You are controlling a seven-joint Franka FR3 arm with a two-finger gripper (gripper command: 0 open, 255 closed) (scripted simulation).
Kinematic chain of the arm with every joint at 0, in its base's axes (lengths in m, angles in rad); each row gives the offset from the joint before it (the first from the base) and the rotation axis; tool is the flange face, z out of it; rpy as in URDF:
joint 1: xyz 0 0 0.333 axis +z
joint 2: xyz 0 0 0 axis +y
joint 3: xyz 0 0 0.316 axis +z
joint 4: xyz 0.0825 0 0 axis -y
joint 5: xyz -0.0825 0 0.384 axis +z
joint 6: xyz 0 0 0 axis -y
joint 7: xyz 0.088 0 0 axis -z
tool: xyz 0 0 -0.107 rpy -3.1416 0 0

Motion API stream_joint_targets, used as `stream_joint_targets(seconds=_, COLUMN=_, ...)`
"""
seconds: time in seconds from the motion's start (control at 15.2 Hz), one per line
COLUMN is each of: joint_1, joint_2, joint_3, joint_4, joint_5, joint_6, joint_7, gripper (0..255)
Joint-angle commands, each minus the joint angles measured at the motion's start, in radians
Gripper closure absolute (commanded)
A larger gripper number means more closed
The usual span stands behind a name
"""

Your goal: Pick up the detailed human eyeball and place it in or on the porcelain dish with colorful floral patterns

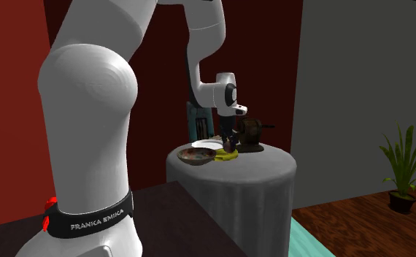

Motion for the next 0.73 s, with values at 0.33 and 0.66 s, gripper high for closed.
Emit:
stream_joint_targets(seconds=0.33, joint_1=-0.026, joint_2=-0.076, joint_3=0.035, joint_4=-0.003, joint_5=0.045, joint_6=-0.071, joint_7=-0.032, gripper=255)
stream_joint_targets(seconds=0.66, joint_1=-0.041, joint_2=-0.126, joint_3=0.054, joint_4=0.004, joint_5=0.079, joint_6=-0.125, joint_7=-0.055, gripper=255)
